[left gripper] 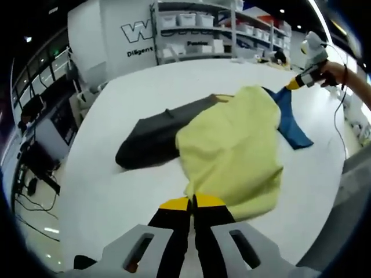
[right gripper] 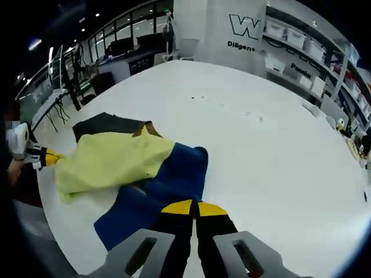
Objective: Fold the garment on the visible template until the final outline fits inside the template.
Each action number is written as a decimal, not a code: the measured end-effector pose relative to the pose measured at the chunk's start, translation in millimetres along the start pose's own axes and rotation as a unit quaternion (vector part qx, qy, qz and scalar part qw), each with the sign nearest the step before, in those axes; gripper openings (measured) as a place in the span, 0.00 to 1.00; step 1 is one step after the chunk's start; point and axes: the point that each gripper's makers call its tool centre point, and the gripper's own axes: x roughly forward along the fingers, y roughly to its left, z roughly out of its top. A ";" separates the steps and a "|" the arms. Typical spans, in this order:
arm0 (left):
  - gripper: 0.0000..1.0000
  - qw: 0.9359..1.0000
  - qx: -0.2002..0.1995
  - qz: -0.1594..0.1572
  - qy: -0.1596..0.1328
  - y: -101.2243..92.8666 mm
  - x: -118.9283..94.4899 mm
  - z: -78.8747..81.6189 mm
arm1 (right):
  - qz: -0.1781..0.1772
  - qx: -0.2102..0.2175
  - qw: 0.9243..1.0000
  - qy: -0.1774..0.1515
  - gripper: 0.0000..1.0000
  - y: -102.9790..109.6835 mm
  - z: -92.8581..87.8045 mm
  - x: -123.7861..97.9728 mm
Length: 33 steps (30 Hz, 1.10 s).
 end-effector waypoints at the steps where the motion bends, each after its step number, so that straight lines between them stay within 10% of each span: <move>1: 0.02 1.000 0.000 0.000 0.002 0.0 0.4 -0.7 | -0.009 0.000 1.000 -0.003 0.00 -5.2 0.3 2.6; 28: 0.02 0.999 -0.021 0.015 0.022 8.5 3.0 -13.9 | -0.147 -0.018 0.989 0.014 0.00 -69.6 -14.6 15.9; 33: 0.03 1.000 -0.021 0.011 0.011 7.8 3.4 -11.4 | -0.145 0.078 0.986 -0.032 0.00 -71.8 -10.0 17.6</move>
